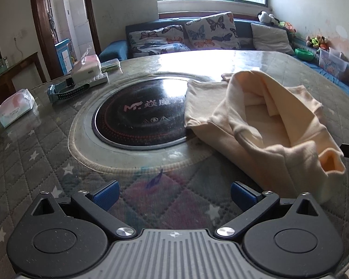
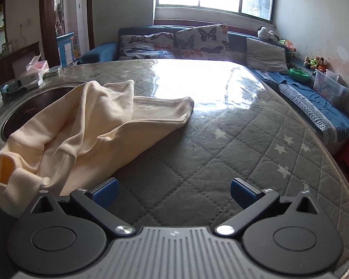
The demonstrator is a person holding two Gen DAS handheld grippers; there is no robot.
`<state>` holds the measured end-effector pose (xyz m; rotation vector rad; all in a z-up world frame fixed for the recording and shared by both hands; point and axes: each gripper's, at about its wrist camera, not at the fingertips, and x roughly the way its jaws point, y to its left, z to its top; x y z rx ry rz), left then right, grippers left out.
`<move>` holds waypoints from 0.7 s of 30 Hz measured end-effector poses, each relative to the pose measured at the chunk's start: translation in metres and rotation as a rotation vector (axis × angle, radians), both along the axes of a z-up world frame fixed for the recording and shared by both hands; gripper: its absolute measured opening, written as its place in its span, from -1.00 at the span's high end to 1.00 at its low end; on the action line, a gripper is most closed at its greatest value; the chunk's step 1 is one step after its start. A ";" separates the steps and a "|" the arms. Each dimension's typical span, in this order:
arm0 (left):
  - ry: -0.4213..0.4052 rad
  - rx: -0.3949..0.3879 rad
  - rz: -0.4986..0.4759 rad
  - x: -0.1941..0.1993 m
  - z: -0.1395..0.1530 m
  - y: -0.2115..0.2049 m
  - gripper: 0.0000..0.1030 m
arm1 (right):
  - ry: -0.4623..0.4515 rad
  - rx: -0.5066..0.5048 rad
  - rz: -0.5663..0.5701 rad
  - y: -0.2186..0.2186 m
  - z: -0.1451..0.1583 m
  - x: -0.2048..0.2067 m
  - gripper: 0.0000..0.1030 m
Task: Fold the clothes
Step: 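Reach both grippers toward the crumpled cream shirt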
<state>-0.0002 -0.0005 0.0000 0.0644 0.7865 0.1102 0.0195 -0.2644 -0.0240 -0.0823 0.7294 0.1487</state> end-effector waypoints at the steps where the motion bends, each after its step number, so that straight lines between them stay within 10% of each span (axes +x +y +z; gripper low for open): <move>1: 0.004 0.001 0.000 -0.001 0.000 -0.002 -1.00 | 0.002 0.000 0.005 0.001 0.000 -0.002 -1.00; 21: 0.077 0.006 0.006 -0.001 -0.006 -0.015 -1.00 | 0.029 -0.003 0.071 0.013 -0.002 -0.015 -1.00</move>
